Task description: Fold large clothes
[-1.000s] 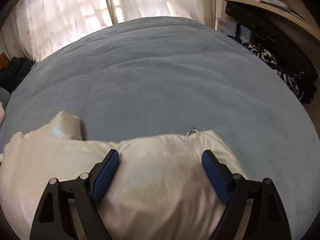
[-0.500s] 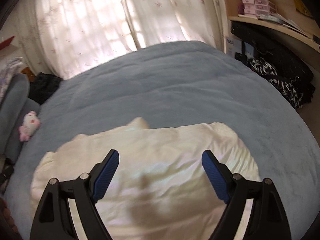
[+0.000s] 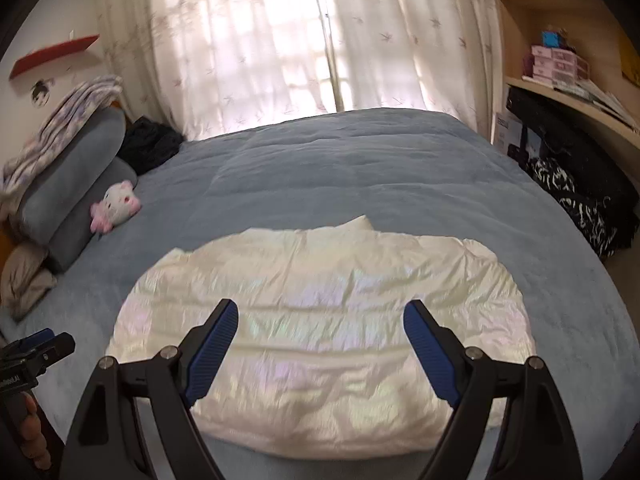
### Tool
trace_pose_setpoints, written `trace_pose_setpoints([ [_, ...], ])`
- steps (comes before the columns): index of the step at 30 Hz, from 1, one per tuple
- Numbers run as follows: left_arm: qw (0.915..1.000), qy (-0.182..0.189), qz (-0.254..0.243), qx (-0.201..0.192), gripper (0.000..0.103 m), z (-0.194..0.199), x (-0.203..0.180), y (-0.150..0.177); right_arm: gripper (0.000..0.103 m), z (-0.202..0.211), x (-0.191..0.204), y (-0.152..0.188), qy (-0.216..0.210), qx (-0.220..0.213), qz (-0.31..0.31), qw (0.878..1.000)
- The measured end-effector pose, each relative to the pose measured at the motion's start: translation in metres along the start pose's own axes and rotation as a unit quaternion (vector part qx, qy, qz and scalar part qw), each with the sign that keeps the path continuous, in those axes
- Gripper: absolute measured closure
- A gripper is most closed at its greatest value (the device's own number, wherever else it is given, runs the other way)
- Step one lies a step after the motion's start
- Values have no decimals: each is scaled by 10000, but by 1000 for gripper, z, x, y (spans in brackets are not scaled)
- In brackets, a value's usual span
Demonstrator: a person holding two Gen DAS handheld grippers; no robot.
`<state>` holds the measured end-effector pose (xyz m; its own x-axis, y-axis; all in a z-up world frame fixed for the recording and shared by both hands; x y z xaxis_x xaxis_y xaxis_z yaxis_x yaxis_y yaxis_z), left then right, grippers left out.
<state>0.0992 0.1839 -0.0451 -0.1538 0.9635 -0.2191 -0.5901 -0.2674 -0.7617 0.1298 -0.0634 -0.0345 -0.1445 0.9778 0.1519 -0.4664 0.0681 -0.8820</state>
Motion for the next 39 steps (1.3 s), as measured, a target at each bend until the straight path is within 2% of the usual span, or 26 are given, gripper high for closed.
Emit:
trace_pose_setpoints([
  [2, 9993, 231, 211, 186, 1, -1, 4, 18, 18, 3, 4, 11, -38, 43, 97, 9999],
  [6, 9944, 778, 657, 278, 1, -6, 12, 52, 18, 3, 8, 34, -101, 177, 106, 9997],
  [9, 9810, 1210, 1461, 413, 1, -20, 25, 82, 18, -2, 5, 48, -121, 290, -42, 9995],
  [10, 9777, 1246, 1641, 419, 1, -23, 29, 88, 18, -5, 3, 53, -147, 349, -139, 9992],
  [12, 9705, 1218, 2033, 438, 1, -35, 38, 103, 18, -8, 2, 61, -187, 434, -286, 9985],
  [16, 9614, 1133, 2451, 519, 1, -59, 48, 120, 18, -15, 0, 72, -235, 514, -376, 9977],
  [21, 9629, 947, 2515, 233, 1, -88, 50, 115, 18, -27, 2, 79, -288, 616, -424, 9968],
  [28, 9603, 761, 2676, 175, 1, -134, 51, 100, 18, -50, 4, 84, -311, 800, -404, 9955],
  [32, 9556, 677, 2859, 227, 1, -155, 54, 86, 18, -70, 7, 80, -295, 867, -387, 9950],
  [36, 9478, 643, 3117, 208, 1, -171, 63, 77, 18, -91, 12, 61, -166, 663, -241, 9974],
  [39, 9487, 616, 3102, 59, 1, -174, 62, 75, 18, -109, 20, 40, 74, 303, -13, 9995],
])
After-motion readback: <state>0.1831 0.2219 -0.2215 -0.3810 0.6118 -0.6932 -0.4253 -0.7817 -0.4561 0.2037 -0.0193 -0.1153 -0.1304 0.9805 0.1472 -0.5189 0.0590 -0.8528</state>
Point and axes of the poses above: each gripper's, at about its wrist camera, not at the fingertips, and z roughly against the way its jaws point, x to its left, y to its underside, the point moved 3 cm from there along -z, roughly the way its jaws point, and after that the axes turned 15 degrees about -x, right-handed, at the moved point
